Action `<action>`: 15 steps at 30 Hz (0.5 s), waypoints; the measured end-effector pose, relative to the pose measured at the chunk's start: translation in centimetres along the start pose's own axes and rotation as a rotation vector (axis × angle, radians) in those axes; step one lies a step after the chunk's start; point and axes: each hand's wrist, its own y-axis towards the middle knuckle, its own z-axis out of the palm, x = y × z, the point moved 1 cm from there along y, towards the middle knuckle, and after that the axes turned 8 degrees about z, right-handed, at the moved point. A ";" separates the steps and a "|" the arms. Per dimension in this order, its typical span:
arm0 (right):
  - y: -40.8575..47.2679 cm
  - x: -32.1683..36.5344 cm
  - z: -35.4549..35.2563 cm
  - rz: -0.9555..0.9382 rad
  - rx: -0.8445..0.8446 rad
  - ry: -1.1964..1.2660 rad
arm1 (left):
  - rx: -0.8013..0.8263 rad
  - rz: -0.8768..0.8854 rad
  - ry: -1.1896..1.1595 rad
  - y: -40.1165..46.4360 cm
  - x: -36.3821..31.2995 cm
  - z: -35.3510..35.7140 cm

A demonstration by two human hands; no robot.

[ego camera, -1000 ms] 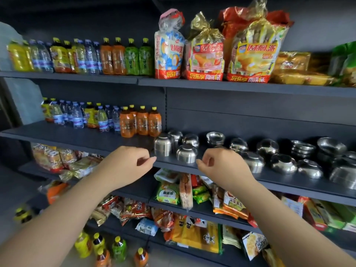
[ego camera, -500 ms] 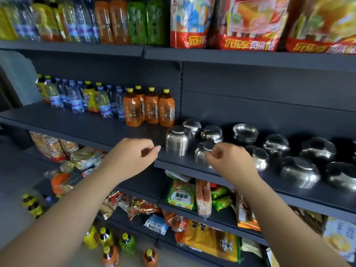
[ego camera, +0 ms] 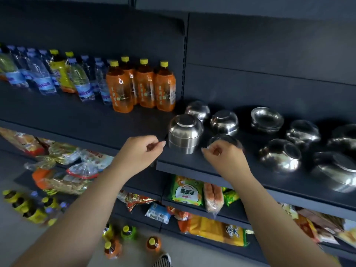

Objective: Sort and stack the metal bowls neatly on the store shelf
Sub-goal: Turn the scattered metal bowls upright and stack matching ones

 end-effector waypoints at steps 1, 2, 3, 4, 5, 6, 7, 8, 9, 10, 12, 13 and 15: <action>0.7 0.1 0.8 0.033 0.001 0.017 | 0.018 -0.020 -0.029 0.8 0.9 0.6; 1.3 0.1 1.6 0.069 0.003 0.046 | 0.034 -0.045 -0.065 1.6 1.7 1.2; 1.9 0.1 2.4 0.097 0.000 0.078 | 0.046 -0.073 -0.106 2.3 2.5 1.7; 2.5 0.1 3.2 0.129 -0.005 0.103 | 0.058 -0.106 -0.145 3.0 3.4 2.3; 2.9 0.2 3.9 0.170 -0.003 0.124 | 0.073 -0.136 -0.172 3.7 4.3 2.7; 3.4 0.2 4.6 0.216 0.009 0.150 | 0.087 -0.161 -0.191 4.3 5.0 3.2; 3.9 0.2 5.2 0.256 0.023 0.181 | 0.096 -0.179 -0.214 4.9 5.7 3.7; 4.4 0.2 5.7 0.290 0.035 0.202 | 0.109 -0.203 -0.240 5.4 6.2 4.2; 4.8 0.2 6.1 0.318 0.047 0.220 | 0.123 -0.239 -0.277 5.9 6.6 4.6; 5.2 0.2 6.5 0.349 0.066 0.256 | 0.131 -0.281 -0.322 6.4 7.0 5.2; 5.8 0.2 7.2 0.412 0.122 0.388 | 0.126 -0.359 -0.416 7.3 7.7 6.4; 6.1 0.2 7.6 0.441 0.146 0.450 | 0.133 -0.382 -0.459 7.8 8.0 7.0; 6.8 0.1 8.3 0.483 0.165 0.529 | 0.171 -0.405 -0.517 8.5 8.5 8.1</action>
